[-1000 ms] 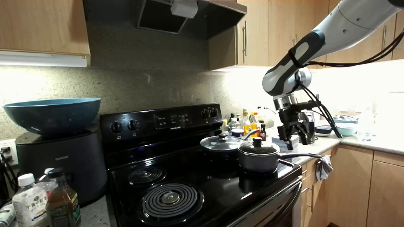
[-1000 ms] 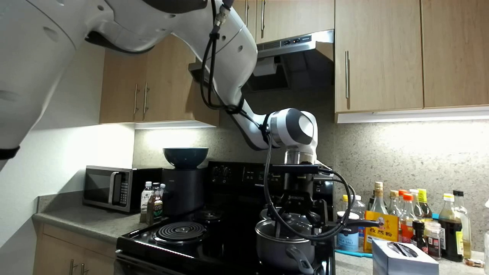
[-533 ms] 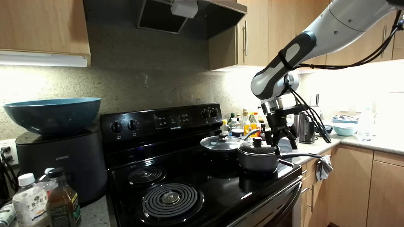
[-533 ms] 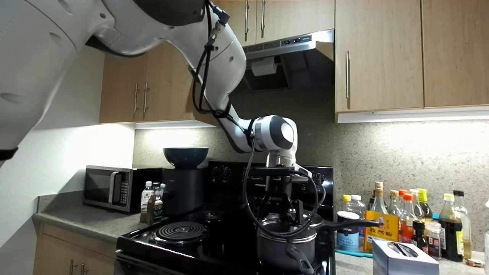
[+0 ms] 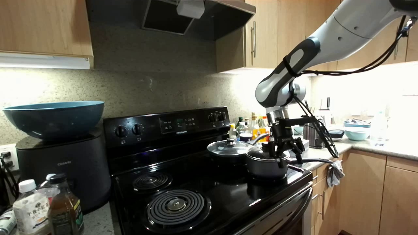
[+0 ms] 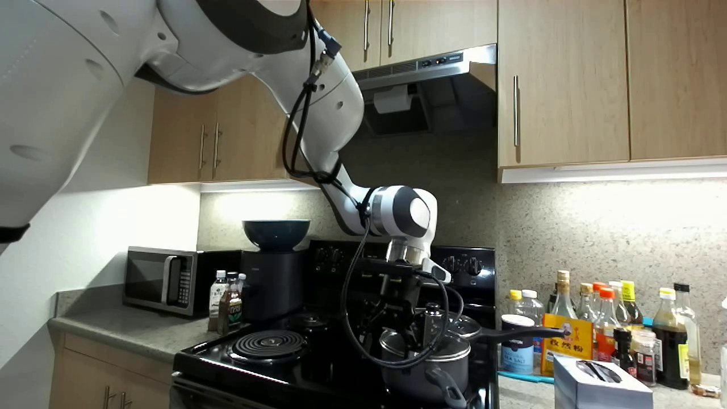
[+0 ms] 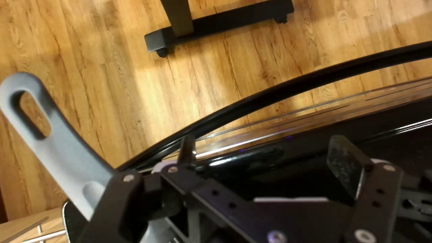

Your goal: Twist the handle to the right

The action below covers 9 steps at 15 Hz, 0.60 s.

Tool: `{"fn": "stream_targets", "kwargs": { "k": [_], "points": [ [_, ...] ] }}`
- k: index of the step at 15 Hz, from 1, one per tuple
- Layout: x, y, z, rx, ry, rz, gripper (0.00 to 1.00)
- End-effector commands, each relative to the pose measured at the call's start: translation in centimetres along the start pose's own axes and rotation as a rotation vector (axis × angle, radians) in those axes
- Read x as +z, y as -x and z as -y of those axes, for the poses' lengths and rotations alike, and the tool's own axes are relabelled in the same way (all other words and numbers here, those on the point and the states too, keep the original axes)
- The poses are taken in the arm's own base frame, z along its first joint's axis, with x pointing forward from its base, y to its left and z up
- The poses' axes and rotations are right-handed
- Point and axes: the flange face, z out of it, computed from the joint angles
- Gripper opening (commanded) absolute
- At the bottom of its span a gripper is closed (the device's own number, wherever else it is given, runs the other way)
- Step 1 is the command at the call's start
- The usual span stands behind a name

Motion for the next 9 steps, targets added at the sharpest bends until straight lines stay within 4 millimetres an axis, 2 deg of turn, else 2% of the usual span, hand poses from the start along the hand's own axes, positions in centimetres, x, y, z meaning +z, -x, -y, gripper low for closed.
{"fn": "stream_targets", "kwargs": {
  "k": [1,4,9],
  "points": [
    [1.5,-0.2,-0.8,0.033,-0.081,0.010,1.00],
    [2.0,-0.4,-2.4,0.131,-0.126,-0.005,1.00],
    [2.8,0.7,-5.7,0.367,-0.181,-0.036,1.00]
  ]
}}
